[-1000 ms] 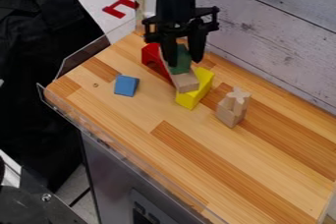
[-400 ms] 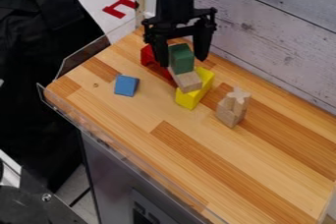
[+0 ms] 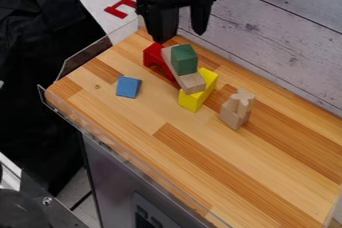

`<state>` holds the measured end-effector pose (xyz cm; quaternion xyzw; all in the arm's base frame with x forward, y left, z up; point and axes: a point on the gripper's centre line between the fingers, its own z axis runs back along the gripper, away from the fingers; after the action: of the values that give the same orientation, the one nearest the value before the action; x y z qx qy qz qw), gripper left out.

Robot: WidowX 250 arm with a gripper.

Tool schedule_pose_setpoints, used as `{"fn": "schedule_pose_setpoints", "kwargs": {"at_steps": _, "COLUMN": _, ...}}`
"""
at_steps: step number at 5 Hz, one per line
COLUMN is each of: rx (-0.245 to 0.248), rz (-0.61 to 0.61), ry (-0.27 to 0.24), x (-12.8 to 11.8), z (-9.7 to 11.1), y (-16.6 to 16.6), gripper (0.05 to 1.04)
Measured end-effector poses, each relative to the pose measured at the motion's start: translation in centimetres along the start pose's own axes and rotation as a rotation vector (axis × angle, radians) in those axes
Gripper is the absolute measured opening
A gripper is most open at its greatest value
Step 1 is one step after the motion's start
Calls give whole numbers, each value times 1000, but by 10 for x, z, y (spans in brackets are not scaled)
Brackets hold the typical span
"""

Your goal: Put the green cube on top of the rectangle block

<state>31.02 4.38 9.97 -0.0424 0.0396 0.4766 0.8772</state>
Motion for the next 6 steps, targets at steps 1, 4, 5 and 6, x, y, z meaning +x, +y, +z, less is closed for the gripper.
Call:
{"fn": "schedule_pose_setpoints", "kwargs": {"at_steps": 1, "rx": 49, "rz": -171, "ry": -18, "x": -16, "z": 12, "y": -9, "gripper": 999}}
{"fn": "schedule_pose_setpoints", "kwargs": {"at_steps": 4, "rx": 52, "rz": -535, "ry": 11, "x": -88, "z": 0, "y": -51, "gripper": 999}}
{"fn": "schedule_pose_setpoints", "kwargs": {"at_steps": 5, "rx": 55, "rz": -571, "ry": 12, "x": -94, "z": -5, "y": -51, "gripper": 999}}
{"fn": "schedule_pose_setpoints", "kwargs": {"at_steps": 6, "rx": 67, "rz": -616, "ry": 10, "x": -95, "z": -9, "y": -49, "gripper": 999}}
